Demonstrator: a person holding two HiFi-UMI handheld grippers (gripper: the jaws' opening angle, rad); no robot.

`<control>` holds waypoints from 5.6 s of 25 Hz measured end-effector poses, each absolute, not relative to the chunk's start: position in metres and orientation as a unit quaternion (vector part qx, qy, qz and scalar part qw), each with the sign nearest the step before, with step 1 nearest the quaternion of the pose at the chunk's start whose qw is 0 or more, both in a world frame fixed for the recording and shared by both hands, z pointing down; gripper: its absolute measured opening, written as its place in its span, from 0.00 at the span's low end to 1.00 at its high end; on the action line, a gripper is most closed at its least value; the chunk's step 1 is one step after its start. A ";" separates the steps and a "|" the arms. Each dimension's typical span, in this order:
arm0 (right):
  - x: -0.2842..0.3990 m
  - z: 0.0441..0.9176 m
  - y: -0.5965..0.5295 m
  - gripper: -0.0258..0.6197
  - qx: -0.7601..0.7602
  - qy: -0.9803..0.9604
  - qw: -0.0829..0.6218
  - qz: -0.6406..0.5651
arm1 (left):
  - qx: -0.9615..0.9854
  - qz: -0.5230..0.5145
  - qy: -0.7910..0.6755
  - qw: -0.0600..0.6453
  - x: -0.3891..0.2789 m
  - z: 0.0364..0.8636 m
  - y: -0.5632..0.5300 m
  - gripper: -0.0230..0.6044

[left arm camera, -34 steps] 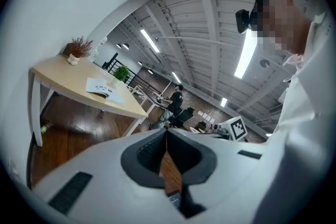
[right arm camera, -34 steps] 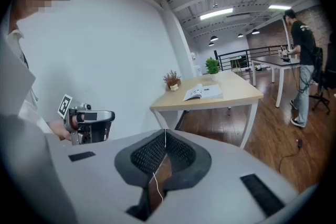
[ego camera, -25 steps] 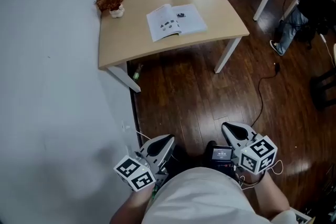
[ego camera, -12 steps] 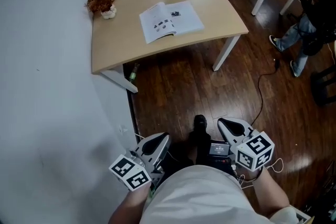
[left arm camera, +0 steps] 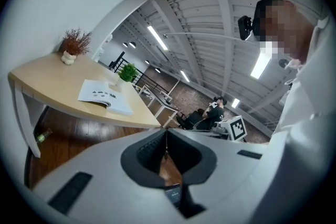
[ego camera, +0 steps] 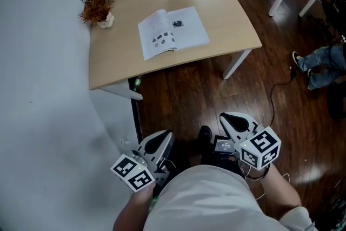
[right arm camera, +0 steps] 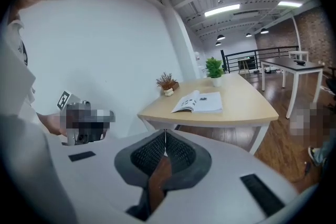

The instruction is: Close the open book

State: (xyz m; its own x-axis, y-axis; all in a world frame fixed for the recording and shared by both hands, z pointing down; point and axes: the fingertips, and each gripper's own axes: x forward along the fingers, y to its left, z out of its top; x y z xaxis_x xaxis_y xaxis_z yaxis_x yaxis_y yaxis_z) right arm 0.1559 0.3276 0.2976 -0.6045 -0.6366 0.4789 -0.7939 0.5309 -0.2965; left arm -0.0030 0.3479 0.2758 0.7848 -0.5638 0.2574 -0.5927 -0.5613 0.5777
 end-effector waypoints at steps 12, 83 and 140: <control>0.181 0.301 0.250 0.04 0.379 -0.874 0.188 0.240 | 0.872 0.014 -0.349 0.343 0.033 0.268 0.274 0.04; -0.031 0.407 0.009 0.05 0.179 -0.885 0.425 -0.057 | 0.845 0.030 -0.346 0.407 -0.095 0.380 0.025 0.15; -0.098 0.485 -0.008 0.13 0.132 -0.842 0.521 -0.036 | 0.824 0.028 -0.336 0.455 -0.104 0.425 0.035 0.15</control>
